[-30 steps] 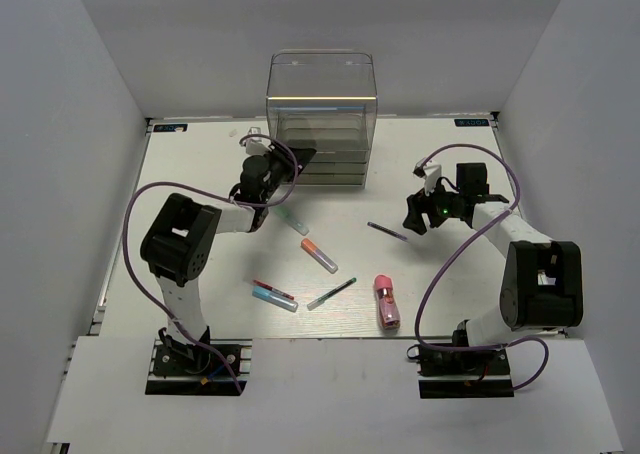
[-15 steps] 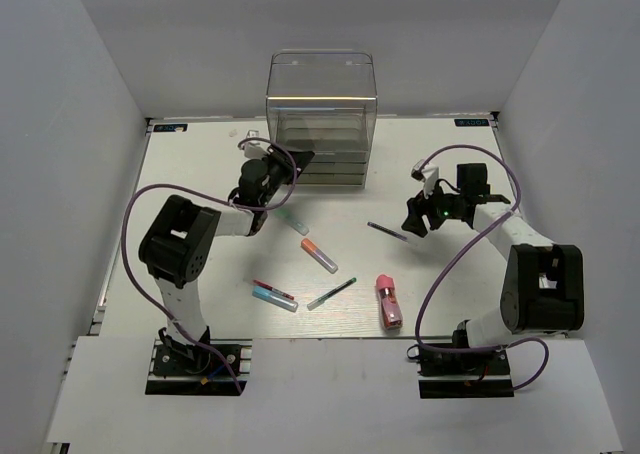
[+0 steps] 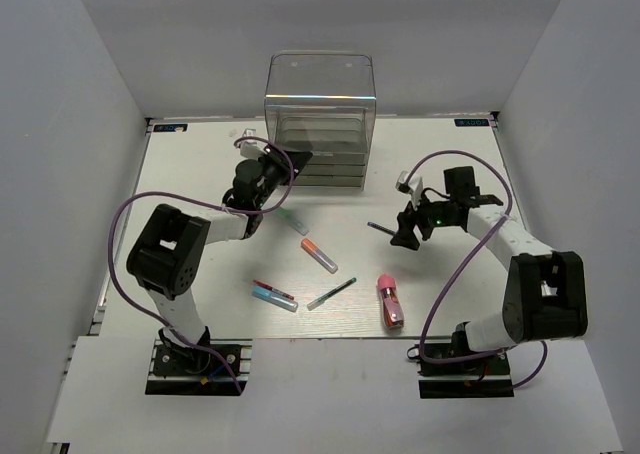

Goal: Sort the stationery into containers
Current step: Open the storage box at the center of the board, then close the storage box at the center of the board, then pick up the stationery from the corner of the board, then open the storage box at the center of the board.

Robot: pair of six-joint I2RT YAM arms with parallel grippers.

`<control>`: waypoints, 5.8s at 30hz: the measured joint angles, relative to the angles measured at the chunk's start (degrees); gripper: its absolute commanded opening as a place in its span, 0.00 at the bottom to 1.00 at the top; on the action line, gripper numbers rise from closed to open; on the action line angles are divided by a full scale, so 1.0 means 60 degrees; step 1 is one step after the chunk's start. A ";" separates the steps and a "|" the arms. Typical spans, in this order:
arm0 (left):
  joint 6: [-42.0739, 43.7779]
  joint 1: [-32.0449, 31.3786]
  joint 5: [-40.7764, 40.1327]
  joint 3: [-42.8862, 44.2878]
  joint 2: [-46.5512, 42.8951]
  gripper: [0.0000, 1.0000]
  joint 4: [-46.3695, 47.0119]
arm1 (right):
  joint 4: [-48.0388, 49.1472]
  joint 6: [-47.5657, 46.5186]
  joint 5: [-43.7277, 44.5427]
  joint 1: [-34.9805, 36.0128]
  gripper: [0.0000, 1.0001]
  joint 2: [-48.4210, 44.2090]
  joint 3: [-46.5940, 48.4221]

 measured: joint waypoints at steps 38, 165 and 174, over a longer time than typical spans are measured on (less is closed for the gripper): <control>0.0812 -0.0011 0.0361 0.0273 -0.1133 0.06 -0.0637 | -0.3231 0.3493 0.3501 0.2546 0.74 0.1111 0.2200; -0.0962 -0.0127 -0.1118 0.1188 0.1126 0.00 0.0084 | -0.2517 0.3515 0.3515 0.2532 0.00 0.1778 0.4350; -0.0637 -0.0142 -0.1045 0.1115 0.0630 0.00 -0.0310 | -0.1056 0.2827 0.3428 0.2539 0.00 0.1657 0.4350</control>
